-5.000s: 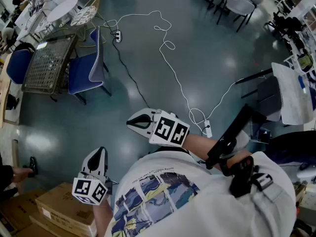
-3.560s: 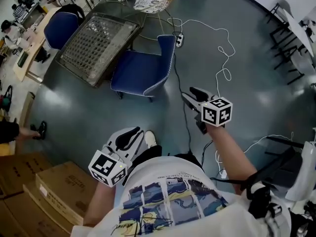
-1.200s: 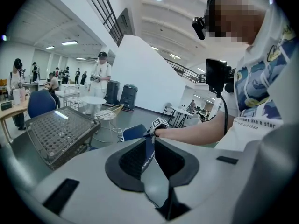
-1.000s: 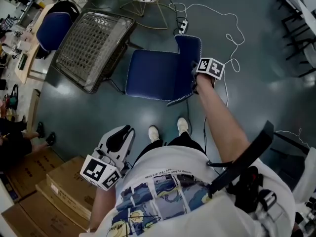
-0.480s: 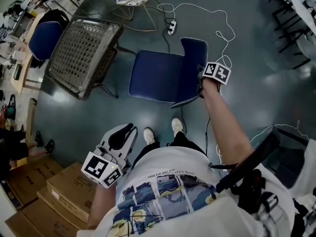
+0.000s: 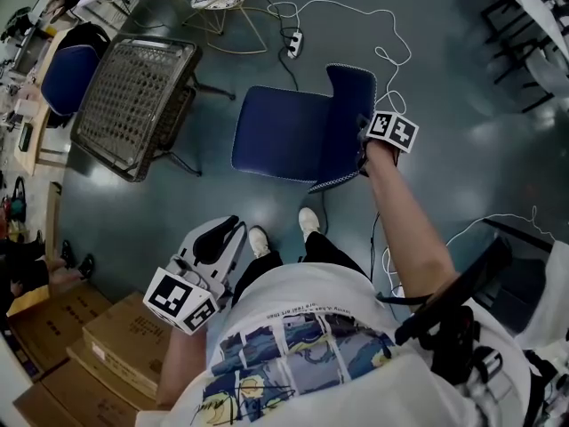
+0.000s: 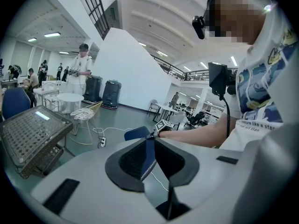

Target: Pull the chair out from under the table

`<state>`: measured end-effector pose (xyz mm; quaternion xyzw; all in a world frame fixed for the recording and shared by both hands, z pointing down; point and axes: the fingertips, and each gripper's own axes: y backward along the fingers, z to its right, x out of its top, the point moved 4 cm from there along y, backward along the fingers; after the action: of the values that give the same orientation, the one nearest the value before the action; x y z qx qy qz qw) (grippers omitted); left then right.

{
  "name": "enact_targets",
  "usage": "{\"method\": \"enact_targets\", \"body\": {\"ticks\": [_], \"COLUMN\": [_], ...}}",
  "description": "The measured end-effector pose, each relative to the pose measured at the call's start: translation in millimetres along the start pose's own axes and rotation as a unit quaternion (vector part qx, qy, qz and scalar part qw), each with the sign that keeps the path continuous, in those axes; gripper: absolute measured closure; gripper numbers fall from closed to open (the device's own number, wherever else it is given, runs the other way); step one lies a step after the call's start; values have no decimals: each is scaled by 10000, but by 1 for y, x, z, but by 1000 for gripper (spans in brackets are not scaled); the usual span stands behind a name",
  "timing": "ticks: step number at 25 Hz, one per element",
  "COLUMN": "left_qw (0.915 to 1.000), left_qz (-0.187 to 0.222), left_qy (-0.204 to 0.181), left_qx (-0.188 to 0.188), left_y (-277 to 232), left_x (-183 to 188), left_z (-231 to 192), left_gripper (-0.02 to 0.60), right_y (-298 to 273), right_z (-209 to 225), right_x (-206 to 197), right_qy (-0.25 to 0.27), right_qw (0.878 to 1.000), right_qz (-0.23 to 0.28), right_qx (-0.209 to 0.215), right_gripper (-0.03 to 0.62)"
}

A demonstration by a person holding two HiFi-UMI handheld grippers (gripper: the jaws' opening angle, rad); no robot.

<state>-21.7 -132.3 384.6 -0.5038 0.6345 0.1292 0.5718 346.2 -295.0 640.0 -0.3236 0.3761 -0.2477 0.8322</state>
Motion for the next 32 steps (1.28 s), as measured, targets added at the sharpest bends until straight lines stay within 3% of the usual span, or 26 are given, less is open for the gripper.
{"method": "enact_targets", "body": {"ticks": [11, 17, 25, 32], "left_qw": [9997, 9988, 9983, 9955], "left_qz": [130, 239, 213, 98], "left_qy": [-117, -235, -185, -309], "left_qx": [-195, -357, -517, -886], "left_y": [8, 49, 118, 139], "left_x": [-8, -14, -47, -74], "left_z": [14, 6, -21, -15], "left_gripper": [541, 541, 541, 541], "right_y": [16, 67, 136, 189], "right_z": [15, 4, -47, -94], "right_x": [-3, -7, -74, -154], "right_qy": [210, 832, 1571, 2067], "right_qw": [9995, 9964, 9862, 9774], "right_qz": [-209, 121, 435, 407], "right_qx": [117, -145, -274, 170], "right_gripper": [479, 476, 476, 477]}}
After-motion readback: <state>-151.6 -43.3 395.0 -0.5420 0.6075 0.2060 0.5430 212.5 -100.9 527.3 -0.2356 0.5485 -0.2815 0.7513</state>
